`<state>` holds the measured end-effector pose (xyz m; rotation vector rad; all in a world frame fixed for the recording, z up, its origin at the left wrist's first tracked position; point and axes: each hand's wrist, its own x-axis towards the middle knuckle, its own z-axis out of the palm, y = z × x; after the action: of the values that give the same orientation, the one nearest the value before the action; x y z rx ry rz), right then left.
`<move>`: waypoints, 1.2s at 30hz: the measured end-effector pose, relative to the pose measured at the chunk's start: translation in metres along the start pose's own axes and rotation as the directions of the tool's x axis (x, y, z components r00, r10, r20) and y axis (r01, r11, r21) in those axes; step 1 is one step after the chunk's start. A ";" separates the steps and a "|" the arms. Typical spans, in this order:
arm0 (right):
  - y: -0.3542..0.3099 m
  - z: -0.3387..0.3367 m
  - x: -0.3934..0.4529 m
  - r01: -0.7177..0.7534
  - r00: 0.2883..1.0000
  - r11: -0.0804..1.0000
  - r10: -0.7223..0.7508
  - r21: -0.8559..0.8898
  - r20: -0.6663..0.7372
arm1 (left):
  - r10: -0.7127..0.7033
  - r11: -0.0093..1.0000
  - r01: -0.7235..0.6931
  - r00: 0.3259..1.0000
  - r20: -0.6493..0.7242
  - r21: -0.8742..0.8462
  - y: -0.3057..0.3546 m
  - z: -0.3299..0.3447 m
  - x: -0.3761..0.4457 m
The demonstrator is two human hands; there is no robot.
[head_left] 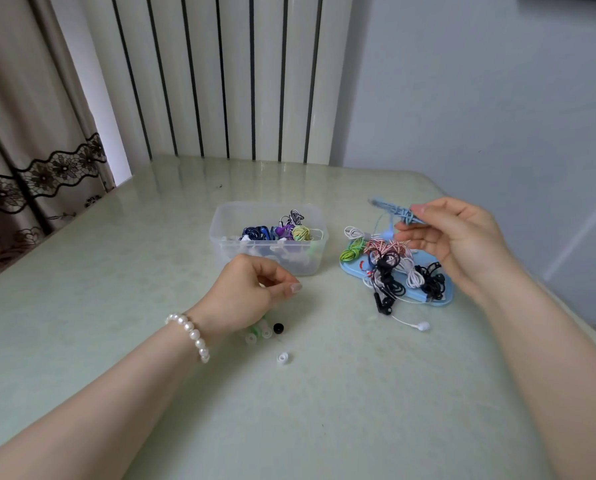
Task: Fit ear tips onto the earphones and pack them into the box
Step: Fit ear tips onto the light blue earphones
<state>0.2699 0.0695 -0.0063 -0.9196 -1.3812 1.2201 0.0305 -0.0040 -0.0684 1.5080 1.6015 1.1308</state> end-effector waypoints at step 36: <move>0.021 0.043 -0.020 -0.253 0.870 0.959 0.285 -0.131 0.402 | -0.043 0.775 0.331 0.878 0.478 -0.539 0.021 0.015 -0.013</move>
<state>0.2299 0.0459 -0.0292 -0.9614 -1.6830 1.6616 0.0551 -0.0155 -0.0566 1.0309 0.9178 0.9644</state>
